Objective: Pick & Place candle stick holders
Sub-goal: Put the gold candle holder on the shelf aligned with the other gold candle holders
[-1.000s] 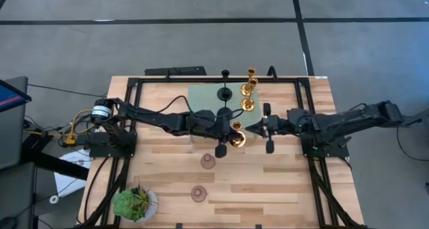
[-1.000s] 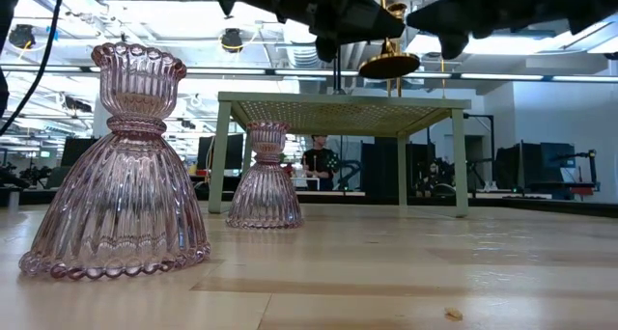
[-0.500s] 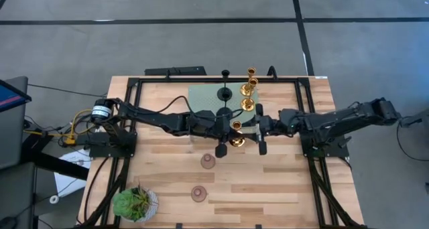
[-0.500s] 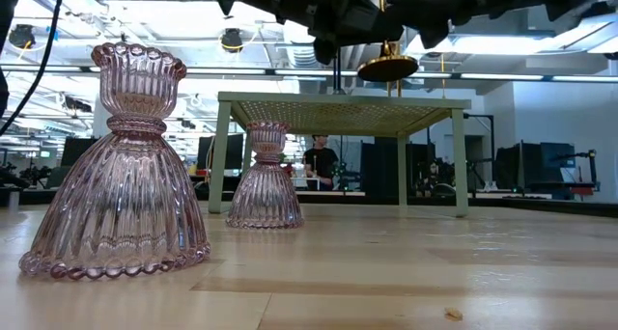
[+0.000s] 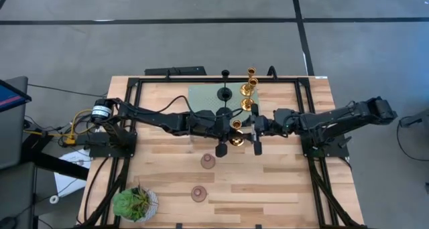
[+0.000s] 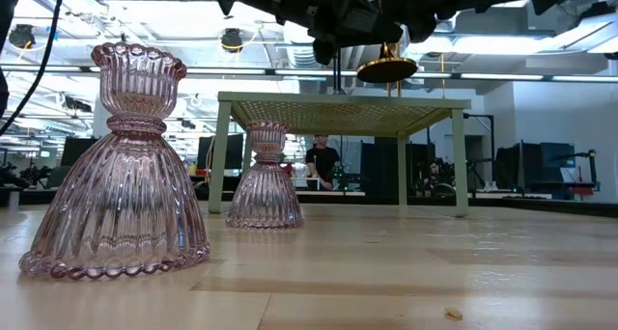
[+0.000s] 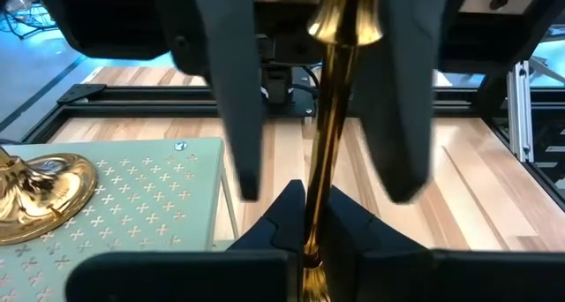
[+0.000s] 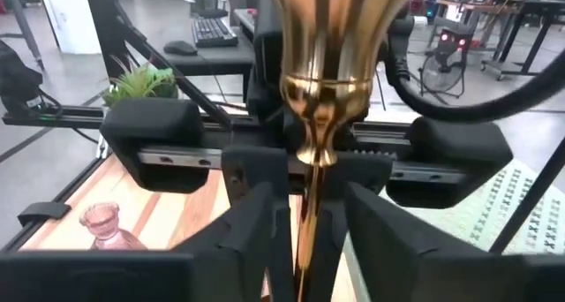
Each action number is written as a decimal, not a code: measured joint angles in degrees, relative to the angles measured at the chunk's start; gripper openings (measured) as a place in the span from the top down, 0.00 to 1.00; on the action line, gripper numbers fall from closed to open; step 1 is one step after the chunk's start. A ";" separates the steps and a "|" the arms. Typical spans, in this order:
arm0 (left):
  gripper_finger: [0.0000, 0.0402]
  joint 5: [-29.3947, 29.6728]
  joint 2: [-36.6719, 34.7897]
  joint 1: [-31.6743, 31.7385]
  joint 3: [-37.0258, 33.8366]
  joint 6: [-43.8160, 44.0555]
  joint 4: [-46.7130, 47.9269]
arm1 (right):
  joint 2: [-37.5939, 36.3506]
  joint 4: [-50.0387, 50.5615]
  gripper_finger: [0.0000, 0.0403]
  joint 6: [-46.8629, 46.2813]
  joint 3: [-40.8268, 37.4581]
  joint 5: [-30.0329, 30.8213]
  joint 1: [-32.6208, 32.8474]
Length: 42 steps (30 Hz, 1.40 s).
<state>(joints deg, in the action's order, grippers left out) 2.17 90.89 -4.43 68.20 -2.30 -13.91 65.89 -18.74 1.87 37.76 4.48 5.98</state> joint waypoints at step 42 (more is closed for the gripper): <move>0.97 5.00 -19.40 -5.12 -12.72 -0.44 3.24 | -10.04 1.87 1.00 0.15 -7.61 7.56 -11.84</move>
<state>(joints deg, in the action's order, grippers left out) 7.17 71.49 -9.54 55.48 -2.75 -10.67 55.85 -16.87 2.02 30.15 12.05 -5.86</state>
